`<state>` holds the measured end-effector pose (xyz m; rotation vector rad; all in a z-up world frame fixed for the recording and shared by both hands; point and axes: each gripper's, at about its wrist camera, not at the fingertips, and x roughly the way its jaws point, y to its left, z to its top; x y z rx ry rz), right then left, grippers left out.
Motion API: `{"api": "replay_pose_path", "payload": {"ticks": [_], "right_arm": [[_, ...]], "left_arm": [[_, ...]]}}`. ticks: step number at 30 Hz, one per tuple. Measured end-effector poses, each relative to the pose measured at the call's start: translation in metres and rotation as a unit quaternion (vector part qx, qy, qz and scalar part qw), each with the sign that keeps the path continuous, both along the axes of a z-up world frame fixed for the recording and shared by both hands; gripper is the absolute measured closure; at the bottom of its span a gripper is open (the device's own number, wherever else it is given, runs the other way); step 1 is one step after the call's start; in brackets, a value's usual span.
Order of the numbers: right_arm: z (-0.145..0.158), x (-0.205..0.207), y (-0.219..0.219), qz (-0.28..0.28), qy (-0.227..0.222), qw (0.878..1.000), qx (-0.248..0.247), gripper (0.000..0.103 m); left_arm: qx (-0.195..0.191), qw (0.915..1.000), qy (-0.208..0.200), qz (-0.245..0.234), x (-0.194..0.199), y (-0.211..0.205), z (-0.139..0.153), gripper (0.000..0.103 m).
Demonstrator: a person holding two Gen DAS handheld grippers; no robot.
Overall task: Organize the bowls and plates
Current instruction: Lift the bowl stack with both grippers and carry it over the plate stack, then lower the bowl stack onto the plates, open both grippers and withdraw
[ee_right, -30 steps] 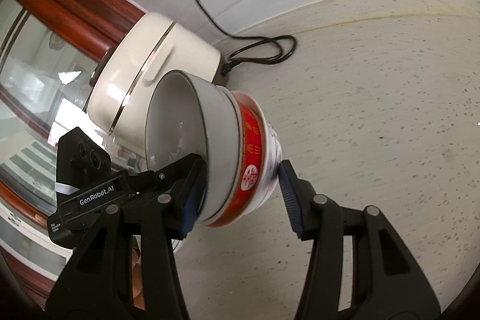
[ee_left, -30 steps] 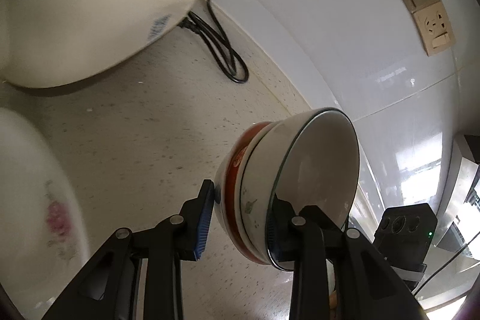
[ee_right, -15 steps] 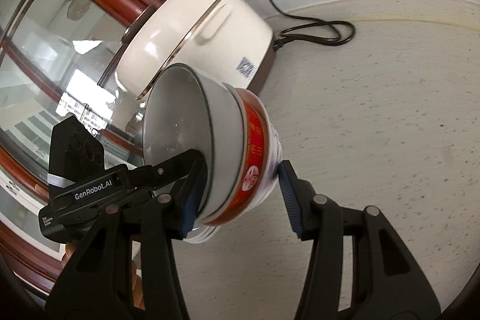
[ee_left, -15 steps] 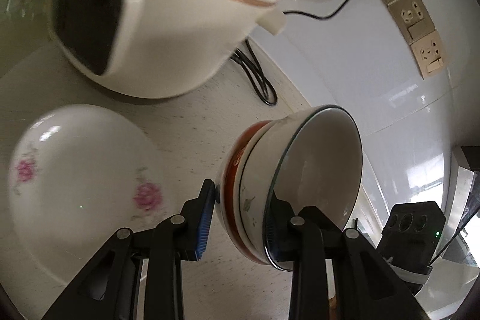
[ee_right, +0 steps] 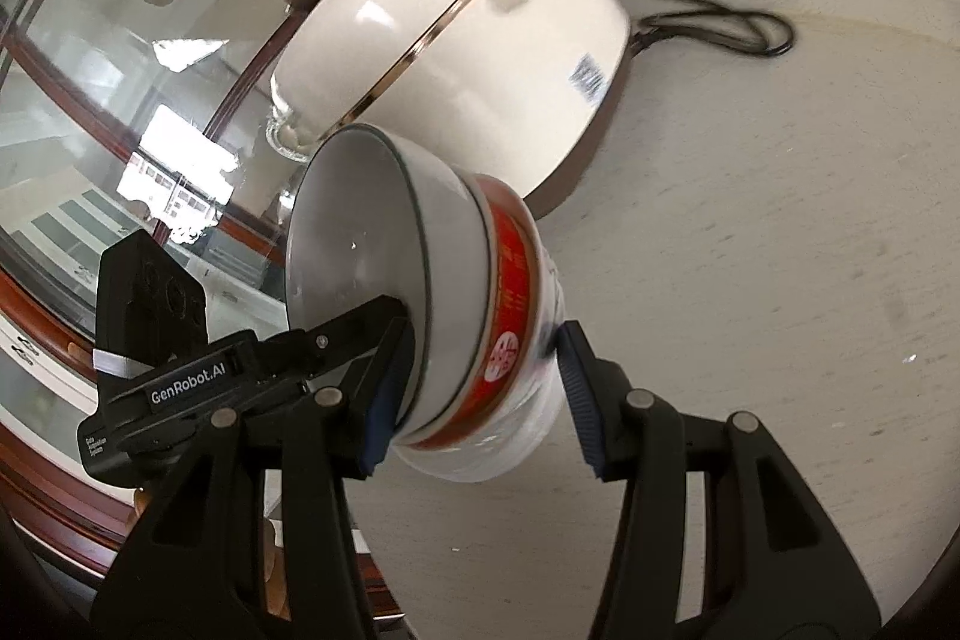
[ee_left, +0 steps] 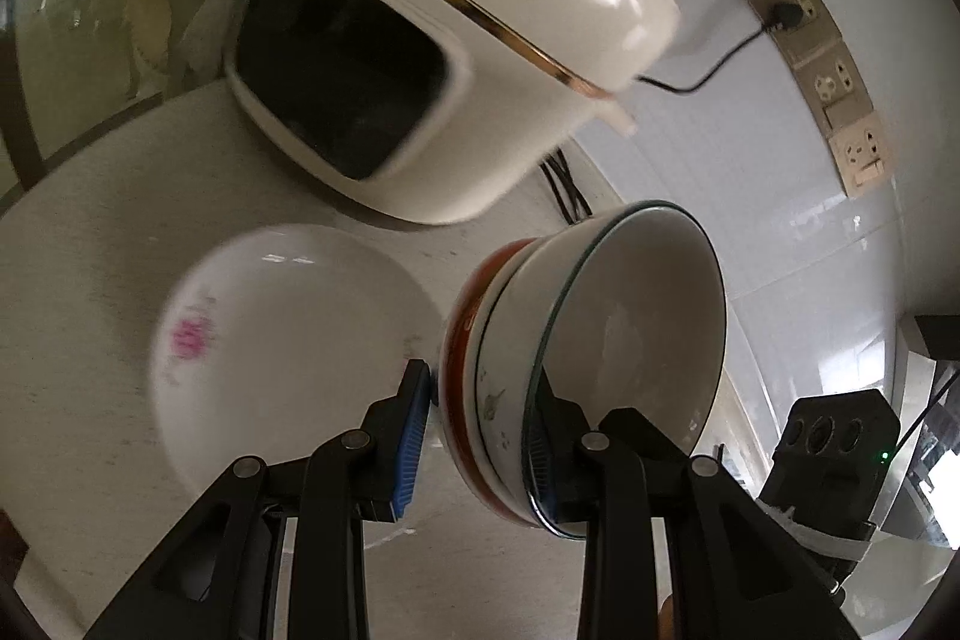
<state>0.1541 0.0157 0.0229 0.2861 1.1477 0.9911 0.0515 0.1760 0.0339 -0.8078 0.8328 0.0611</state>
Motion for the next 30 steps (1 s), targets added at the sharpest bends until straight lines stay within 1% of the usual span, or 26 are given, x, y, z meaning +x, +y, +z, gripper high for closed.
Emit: {"api": "replay_pose_path", "payload": {"ticks": [5, 11, 14, 19, 20, 21, 22, 23, 24, 25, 26, 27, 29, 30], "right_arm": [[-0.010, -0.009, 0.026, 0.008, 0.009, 1.000, -0.013, 0.050], [-0.022, -0.010, 0.040, 0.008, 0.023, 0.999, -0.032, 0.050], [-0.022, -0.010, 0.041, 0.005, 0.024, 0.999, -0.030, 0.050], [-0.023, -0.011, 0.042, 0.001, 0.033, 0.999, -0.020, 0.048], [-0.019, -0.012, 0.040, -0.002, 0.017, 1.000, -0.021, 0.048], [-0.013, -0.017, 0.036, -0.004, 0.001, 1.000, -0.027, 0.047], [-0.008, -0.019, 0.034, -0.008, -0.018, 0.999, -0.034, 0.043], [-0.003, -0.020, 0.033, -0.014, -0.032, 0.999, -0.042, 0.040], [0.002, -0.022, 0.031, -0.025, -0.051, 0.997, -0.049, 0.035], [0.006, -0.024, 0.029, -0.031, -0.067, 0.996, -0.053, 0.033], [0.010, -0.027, 0.027, -0.035, -0.083, 0.994, -0.056, 0.033], [0.013, -0.032, 0.024, -0.037, -0.099, 0.993, -0.056, 0.033], [0.019, -0.042, 0.018, -0.043, -0.126, 0.990, -0.052, 0.033], [0.024, -0.051, 0.014, -0.050, -0.152, 0.986, -0.050, 0.033]], "left_arm": [[0.004, 0.9999, 0.010, 0.013, -0.011, 0.024, -0.004, 0.072], [-0.003, 0.9995, 0.026, 0.016, -0.012, 0.046, -0.016, 0.072], [-0.003, 0.9994, 0.032, 0.013, -0.010, 0.047, -0.021, 0.071], [0.007, 0.9996, 0.025, 0.013, -0.017, 0.048, -0.018, 0.070], [0.003, 0.9996, 0.023, 0.012, -0.018, 0.049, -0.017, 0.068], [-0.001, 0.9997, 0.021, 0.010, -0.019, 0.050, -0.019, 0.063], [-0.004, 0.9999, 0.014, 0.005, -0.019, 0.050, -0.020, 0.059], [0.002, 0.9999, 0.010, 0.004, -0.020, 0.050, -0.019, 0.056], [0.008, 0.9999, 0.009, 0.008, -0.022, 0.051, -0.018, 0.050], [0.008, 0.9999, 0.004, 0.010, -0.024, 0.052, -0.018, 0.045], [0.006, 0.9999, -0.005, 0.013, -0.027, 0.053, -0.018, 0.044], [0.013, 0.9996, -0.014, 0.021, -0.033, 0.053, -0.014, 0.044], [0.034, 0.9984, -0.035, 0.030, -0.043, 0.051, -0.006, 0.044], [0.050, 0.9972, -0.047, 0.031, -0.050, 0.047, 0.000, 0.043]]}}
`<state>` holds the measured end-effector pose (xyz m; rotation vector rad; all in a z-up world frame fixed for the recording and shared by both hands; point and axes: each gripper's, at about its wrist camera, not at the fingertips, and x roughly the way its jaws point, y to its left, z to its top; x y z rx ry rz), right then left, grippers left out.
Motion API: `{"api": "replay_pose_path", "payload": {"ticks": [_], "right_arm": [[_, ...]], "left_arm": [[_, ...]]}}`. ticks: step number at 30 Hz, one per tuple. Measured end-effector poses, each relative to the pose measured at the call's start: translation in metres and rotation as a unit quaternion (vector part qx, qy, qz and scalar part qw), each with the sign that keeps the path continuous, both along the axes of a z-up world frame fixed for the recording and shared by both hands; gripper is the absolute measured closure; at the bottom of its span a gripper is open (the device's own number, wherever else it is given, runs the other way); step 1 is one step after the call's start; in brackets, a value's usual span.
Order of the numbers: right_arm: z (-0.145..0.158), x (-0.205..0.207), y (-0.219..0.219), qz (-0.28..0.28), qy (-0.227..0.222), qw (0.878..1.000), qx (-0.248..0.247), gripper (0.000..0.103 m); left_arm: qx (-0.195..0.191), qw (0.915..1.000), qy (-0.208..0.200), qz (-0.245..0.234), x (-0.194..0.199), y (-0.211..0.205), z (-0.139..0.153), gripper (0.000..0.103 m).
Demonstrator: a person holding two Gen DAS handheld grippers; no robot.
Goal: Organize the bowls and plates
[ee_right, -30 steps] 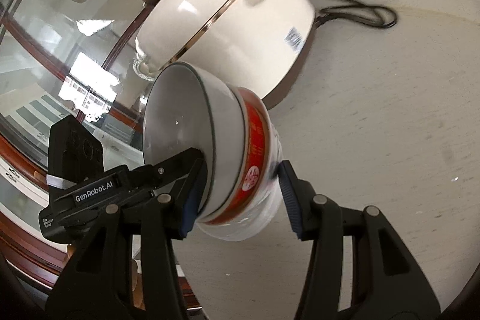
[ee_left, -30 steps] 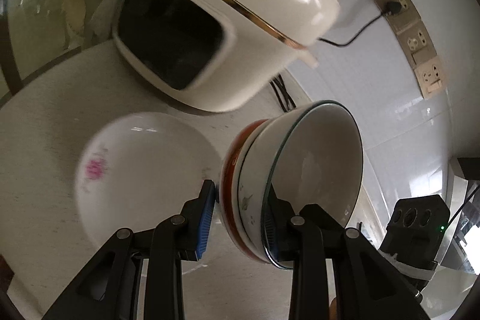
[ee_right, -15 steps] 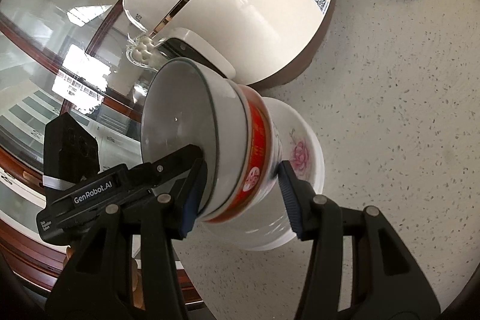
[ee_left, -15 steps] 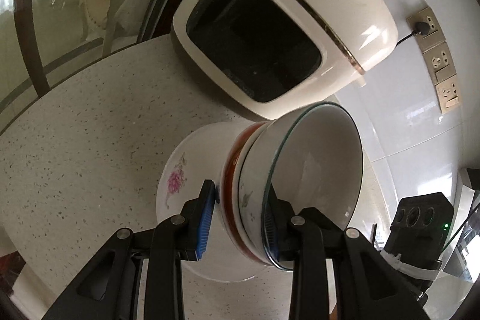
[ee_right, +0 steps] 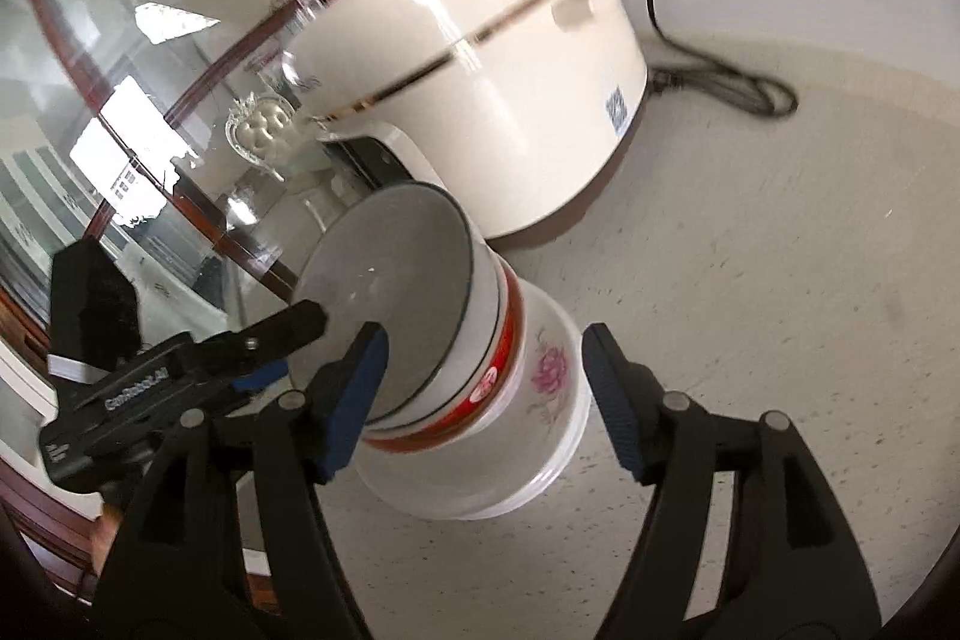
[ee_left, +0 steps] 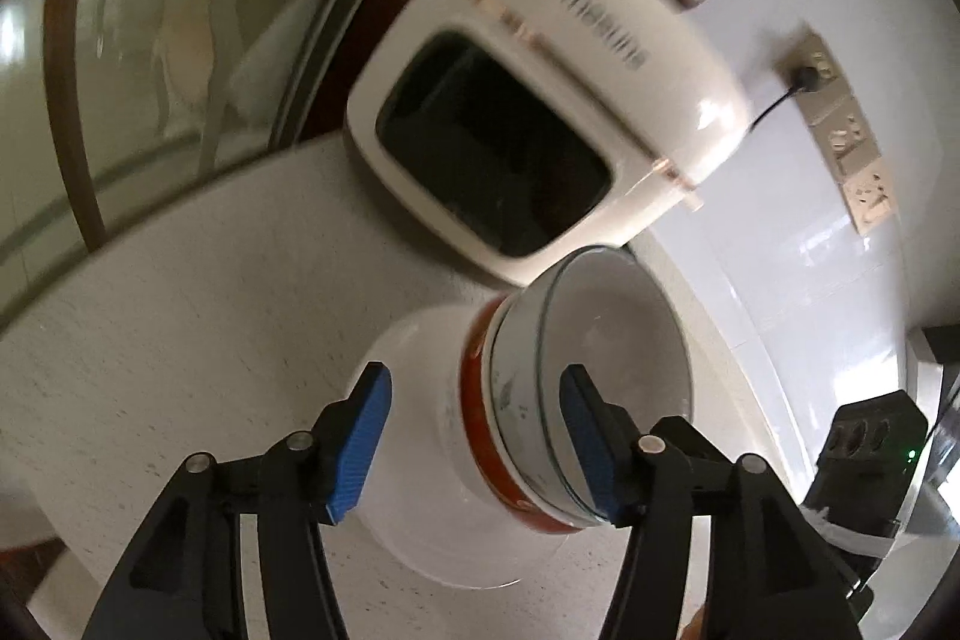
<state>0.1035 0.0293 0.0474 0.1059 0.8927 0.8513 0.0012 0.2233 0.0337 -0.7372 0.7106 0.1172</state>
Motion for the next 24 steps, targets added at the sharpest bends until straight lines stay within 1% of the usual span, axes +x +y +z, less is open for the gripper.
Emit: {"api": "replay_pose_path", "payload": {"ticks": [2, 3, 4, 5, 6, 7, 8, 9, 11, 12, 13, 14, 15, 16, 17, 18, 20, 24], "right_arm": [[0.011, -0.020, -0.010, -0.016, -0.062, 0.998, -0.003, 0.030], [0.014, -0.030, -0.015, -0.023, -0.088, 0.996, -0.006, 0.026], [0.017, -0.039, -0.020, -0.029, -0.112, 0.993, -0.009, 0.021], [0.020, -0.054, -0.028, -0.040, -0.147, 0.988, -0.012, 0.018], [0.020, -0.062, -0.033, -0.046, -0.164, 0.985, -0.016, 0.013], [0.018, -0.075, -0.040, -0.056, -0.187, 0.980, -0.027, 0.010], [0.019, -0.079, -0.043, -0.063, -0.196, 0.978, -0.032, 0.010], [0.014, -0.086, -0.052, -0.069, -0.205, 0.976, -0.038, 0.009], [0.006, -0.098, -0.058, -0.077, -0.211, 0.973, -0.046, 0.008], [0.001, -0.102, -0.060, -0.077, -0.210, 0.973, -0.049, 0.007], [-0.005, -0.105, -0.064, -0.077, -0.206, 0.974, -0.051, 0.007], [-0.010, -0.107, -0.064, -0.079, -0.202, 0.975, -0.053, 0.007], [-0.014, -0.108, -0.067, -0.083, -0.196, 0.976, -0.054, 0.007], [-0.018, -0.109, -0.070, -0.087, -0.187, 0.977, -0.057, 0.007], [-0.022, -0.109, -0.072, -0.089, -0.180, 0.978, -0.057, 0.007], [-0.026, -0.109, -0.075, -0.090, -0.166, 0.980, -0.054, 0.007], [-0.034, -0.108, -0.077, -0.087, -0.146, 0.984, -0.050, 0.007], [-0.045, -0.104, -0.083, -0.091, -0.118, 0.988, -0.038, 0.007]], "left_arm": [[0.023, 0.9995, -0.019, 0.003, -0.013, -0.007, 0.008, 0.042], [0.052, 0.9979, -0.038, 0.007, -0.025, -0.015, 0.014, 0.041], [0.073, 0.9960, -0.049, 0.012, -0.033, -0.021, 0.019, 0.039], [0.098, 0.9931, -0.062, 0.019, -0.041, -0.028, 0.021, 0.036], [0.131, 0.9874, -0.083, 0.031, -0.056, -0.037, 0.024, 0.031], [0.155, 0.9817, -0.101, 0.043, -0.067, -0.045, 0.025, 0.024], [0.186, 0.9722, -0.128, 0.063, -0.083, -0.056, 0.023, 0.021], [0.205, 0.9651, -0.145, 0.074, -0.092, -0.062, 0.021, 0.016], [0.243, 0.9515, -0.166, 0.091, -0.110, -0.073, 0.013, 0.013], [0.267, 0.9438, -0.168, 0.097, -0.117, -0.081, 0.005, 0.010], [0.285, 0.9394, -0.161, 0.100, -0.118, -0.085, 0.000, 0.007], [0.299, 0.9365, -0.151, 0.103, -0.115, -0.084, -0.006, 0.007], [0.309, 0.9346, -0.141, 0.106, -0.115, -0.089, -0.012, 0.007], [0.308, 0.9358, -0.137, 0.104, -0.117, -0.092, -0.016, 0.005], [0.301, 0.9396, -0.131, 0.097, -0.117, -0.094, -0.020, 0.003], [0.293, 0.9444, -0.117, 0.092, -0.114, -0.096, -0.022, 0.001], [0.287, 0.9481, -0.098, 0.096, -0.114, -0.099, -0.031, 0.001], [0.269, 0.9537, -0.102, 0.090, -0.120, -0.105, -0.044, 0.000]]}}
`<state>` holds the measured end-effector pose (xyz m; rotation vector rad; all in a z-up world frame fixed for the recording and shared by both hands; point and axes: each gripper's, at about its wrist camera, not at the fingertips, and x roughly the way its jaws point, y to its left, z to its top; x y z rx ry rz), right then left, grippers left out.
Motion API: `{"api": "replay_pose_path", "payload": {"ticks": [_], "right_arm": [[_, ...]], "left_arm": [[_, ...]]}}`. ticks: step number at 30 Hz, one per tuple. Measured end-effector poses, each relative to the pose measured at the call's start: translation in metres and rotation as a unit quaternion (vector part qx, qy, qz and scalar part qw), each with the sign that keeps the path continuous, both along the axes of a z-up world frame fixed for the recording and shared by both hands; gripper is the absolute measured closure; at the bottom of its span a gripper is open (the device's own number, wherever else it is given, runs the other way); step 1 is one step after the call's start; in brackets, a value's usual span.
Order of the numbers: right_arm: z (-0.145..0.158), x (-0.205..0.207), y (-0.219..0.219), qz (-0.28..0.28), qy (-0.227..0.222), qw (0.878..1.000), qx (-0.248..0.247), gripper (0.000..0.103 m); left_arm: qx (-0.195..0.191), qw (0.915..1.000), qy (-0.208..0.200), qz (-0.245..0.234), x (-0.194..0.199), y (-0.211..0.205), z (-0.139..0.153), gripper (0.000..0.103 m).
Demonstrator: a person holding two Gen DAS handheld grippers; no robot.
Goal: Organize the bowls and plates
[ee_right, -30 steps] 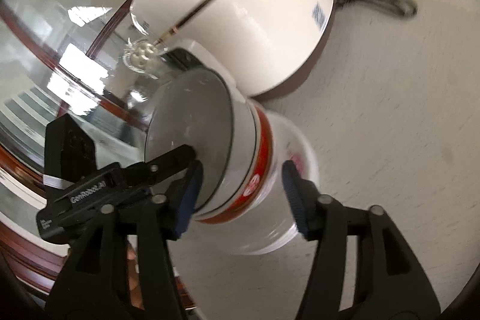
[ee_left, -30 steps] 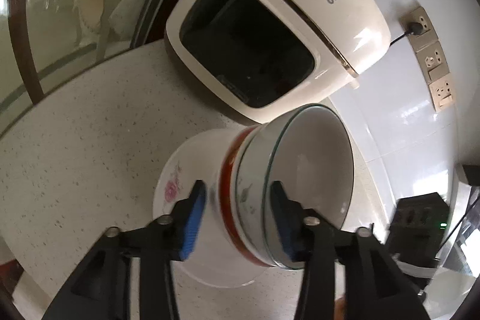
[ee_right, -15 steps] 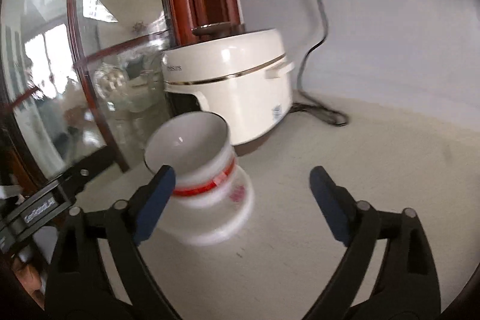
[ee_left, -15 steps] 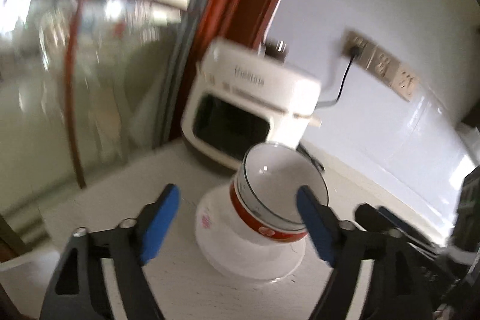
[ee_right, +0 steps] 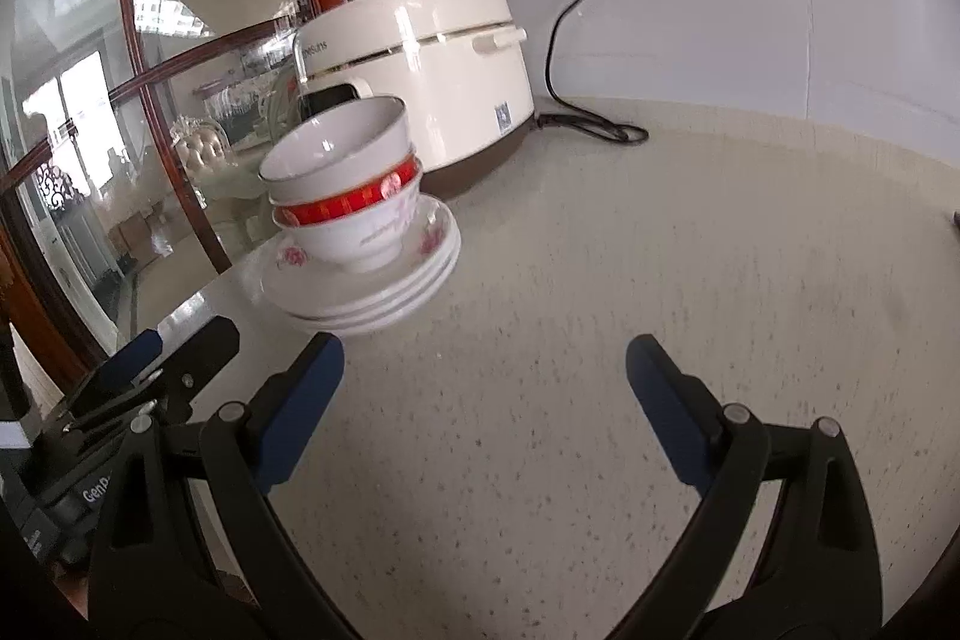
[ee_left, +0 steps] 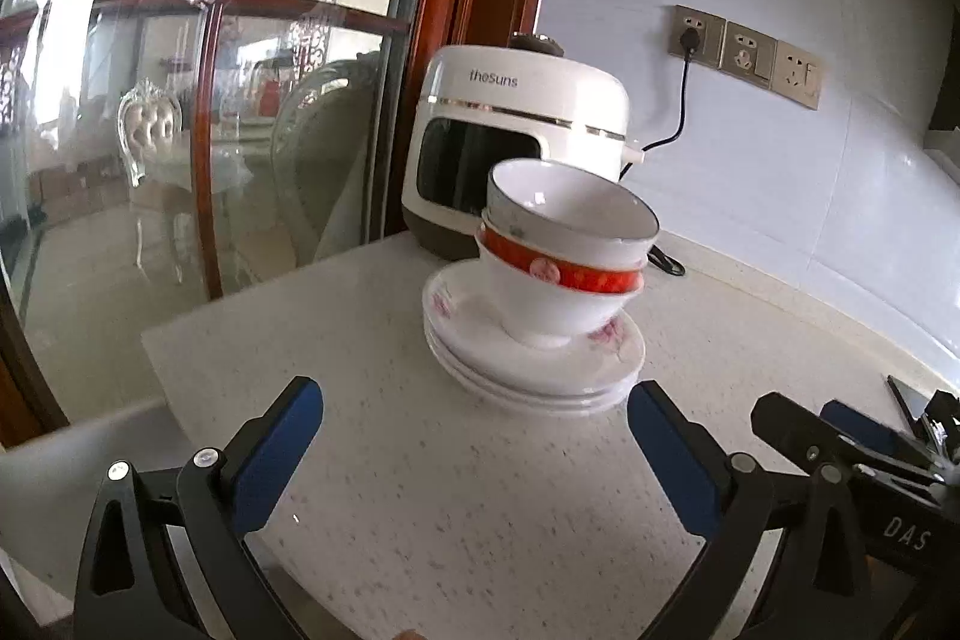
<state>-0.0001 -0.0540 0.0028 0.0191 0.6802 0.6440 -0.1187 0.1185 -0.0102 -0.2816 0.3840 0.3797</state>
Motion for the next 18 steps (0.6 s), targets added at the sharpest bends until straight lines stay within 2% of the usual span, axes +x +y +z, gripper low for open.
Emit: {"api": "replay_pose_path", "payload": {"ticks": [5, 8, 18], "right_arm": [[-0.003, 0.002, -0.006, -0.006, 0.018, 1.000, 0.013, 0.007], [-0.004, 0.003, -0.011, -0.009, 0.029, 0.999, 0.021, 0.007], [0.001, -0.006, -0.004, -0.009, -0.001, 1.000, 0.004, 0.007]], "left_arm": [[0.006, 0.9997, 0.020, -0.017, 0.005, -0.007, -0.008, 0.000], [0.034, 0.9991, 0.027, 0.000, 0.002, -0.019, -0.008, 0.000], [0.053, 0.9979, 0.037, 0.007, -0.006, -0.023, -0.005, 0.000]]}}
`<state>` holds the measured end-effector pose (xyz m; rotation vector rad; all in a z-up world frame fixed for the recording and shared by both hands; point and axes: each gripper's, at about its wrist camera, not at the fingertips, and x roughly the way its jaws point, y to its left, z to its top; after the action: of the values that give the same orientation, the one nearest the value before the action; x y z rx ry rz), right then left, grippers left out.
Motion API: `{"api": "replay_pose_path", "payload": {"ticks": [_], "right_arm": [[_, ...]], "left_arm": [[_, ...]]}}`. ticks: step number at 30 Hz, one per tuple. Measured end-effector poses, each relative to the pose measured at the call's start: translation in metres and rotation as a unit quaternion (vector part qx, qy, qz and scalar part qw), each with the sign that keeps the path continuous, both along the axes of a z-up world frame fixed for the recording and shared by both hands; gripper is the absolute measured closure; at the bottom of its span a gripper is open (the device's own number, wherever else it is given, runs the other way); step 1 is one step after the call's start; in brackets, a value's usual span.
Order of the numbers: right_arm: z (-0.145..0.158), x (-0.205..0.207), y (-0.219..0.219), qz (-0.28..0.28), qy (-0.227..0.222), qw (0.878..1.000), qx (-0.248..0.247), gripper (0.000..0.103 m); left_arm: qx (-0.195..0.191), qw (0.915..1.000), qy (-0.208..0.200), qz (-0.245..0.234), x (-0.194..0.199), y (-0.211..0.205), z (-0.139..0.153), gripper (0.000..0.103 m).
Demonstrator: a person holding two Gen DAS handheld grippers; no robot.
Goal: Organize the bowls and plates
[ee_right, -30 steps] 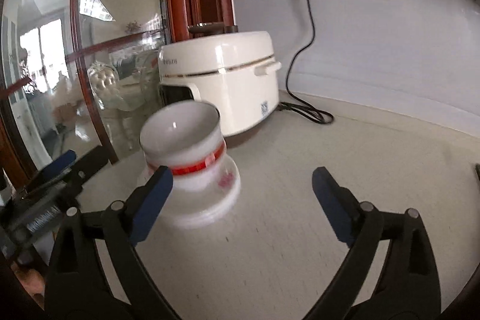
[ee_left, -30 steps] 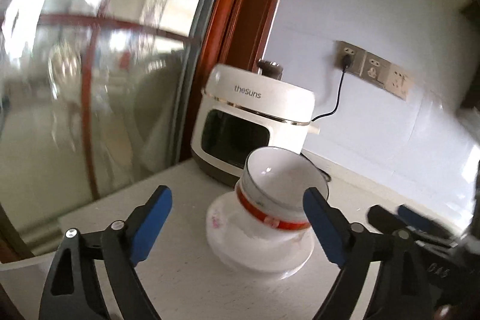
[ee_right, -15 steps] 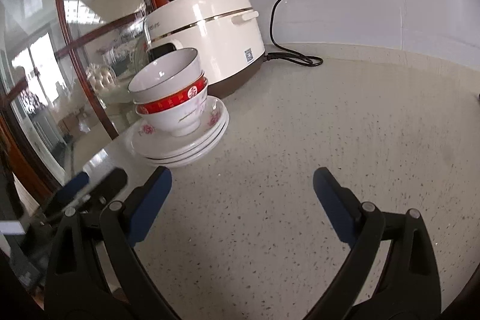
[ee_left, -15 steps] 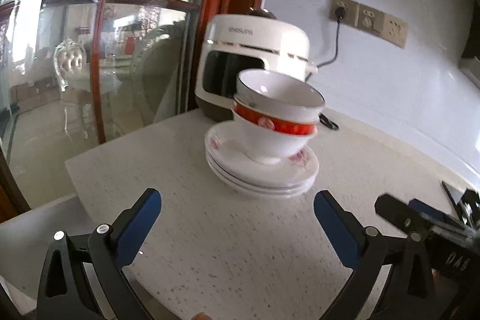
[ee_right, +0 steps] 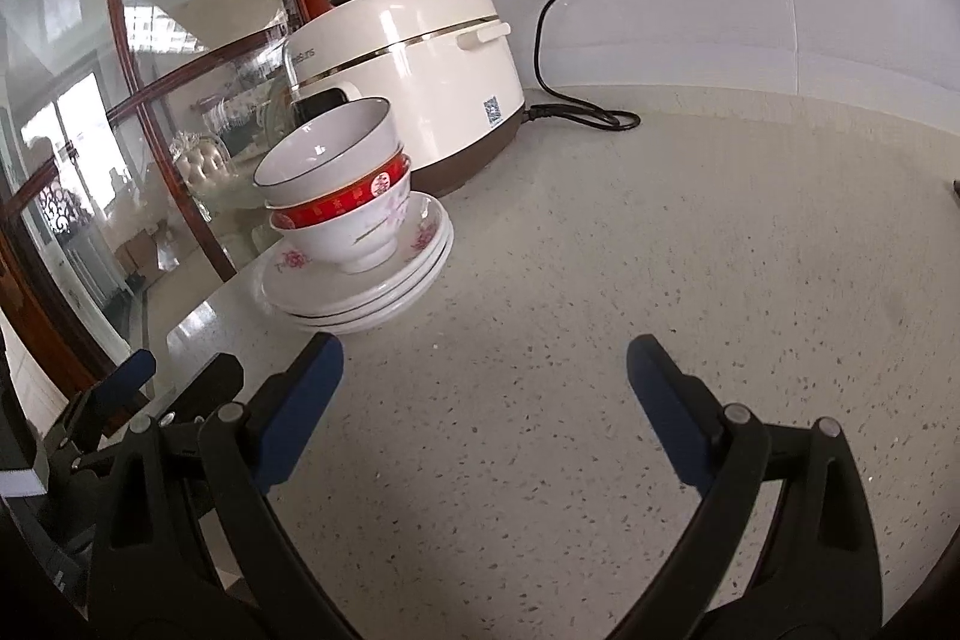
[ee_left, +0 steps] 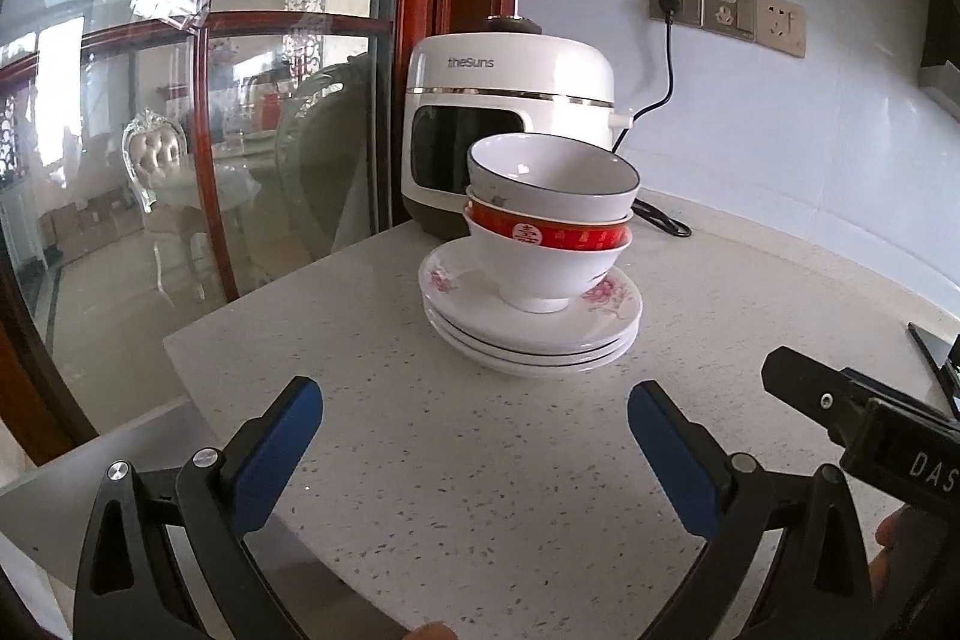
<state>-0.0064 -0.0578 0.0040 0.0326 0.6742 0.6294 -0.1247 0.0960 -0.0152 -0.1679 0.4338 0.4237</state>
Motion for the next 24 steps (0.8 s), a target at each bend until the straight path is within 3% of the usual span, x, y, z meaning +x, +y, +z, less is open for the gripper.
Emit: {"api": "replay_pose_path", "payload": {"ticks": [24], "right_arm": [[-0.0011, 0.0004, 0.0029, -0.001, -0.001, 1.000, -0.008, 0.007]], "left_arm": [[-0.006, 1.0000, 0.007, -0.005, 0.0023, 0.0032, -0.0022, 0.000]]}}
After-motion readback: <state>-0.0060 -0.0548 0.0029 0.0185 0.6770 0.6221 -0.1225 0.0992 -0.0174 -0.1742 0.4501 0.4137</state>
